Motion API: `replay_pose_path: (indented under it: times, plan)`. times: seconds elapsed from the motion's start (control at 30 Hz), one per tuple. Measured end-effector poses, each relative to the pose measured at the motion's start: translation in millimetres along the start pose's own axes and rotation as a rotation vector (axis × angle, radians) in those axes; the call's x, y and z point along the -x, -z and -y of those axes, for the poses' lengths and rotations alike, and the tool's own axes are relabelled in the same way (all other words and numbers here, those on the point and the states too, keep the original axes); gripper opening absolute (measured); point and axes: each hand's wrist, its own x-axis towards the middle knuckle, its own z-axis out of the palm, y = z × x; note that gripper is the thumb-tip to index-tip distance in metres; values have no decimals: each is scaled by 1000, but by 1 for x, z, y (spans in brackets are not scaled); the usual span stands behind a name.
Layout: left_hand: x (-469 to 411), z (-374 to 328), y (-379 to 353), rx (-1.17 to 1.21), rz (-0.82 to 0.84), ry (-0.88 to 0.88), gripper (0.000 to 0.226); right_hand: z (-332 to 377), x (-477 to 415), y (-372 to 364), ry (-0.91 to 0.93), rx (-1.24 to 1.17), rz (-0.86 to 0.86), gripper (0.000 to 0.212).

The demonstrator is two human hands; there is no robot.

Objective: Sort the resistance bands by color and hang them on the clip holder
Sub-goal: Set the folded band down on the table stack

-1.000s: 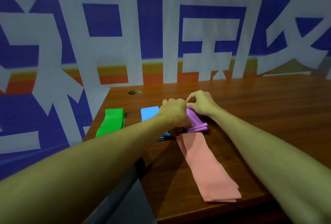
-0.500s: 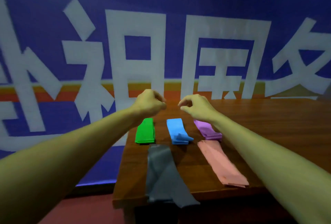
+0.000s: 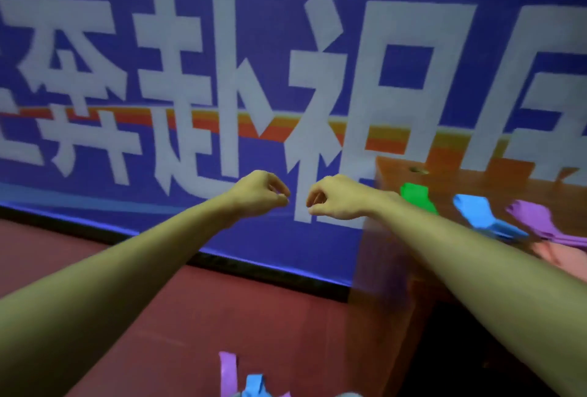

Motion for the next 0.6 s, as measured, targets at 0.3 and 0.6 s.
replay_pose_path:
  times: [0.3, 0.6]
  plan:
    - [30, 180, -32, 172, 8, 299, 12, 72, -81, -167, 6, -262, 307, 20]
    - [52, 362, -138, 323, 58, 727, 15, 33, -112, -375, -291, -525, 560, 16]
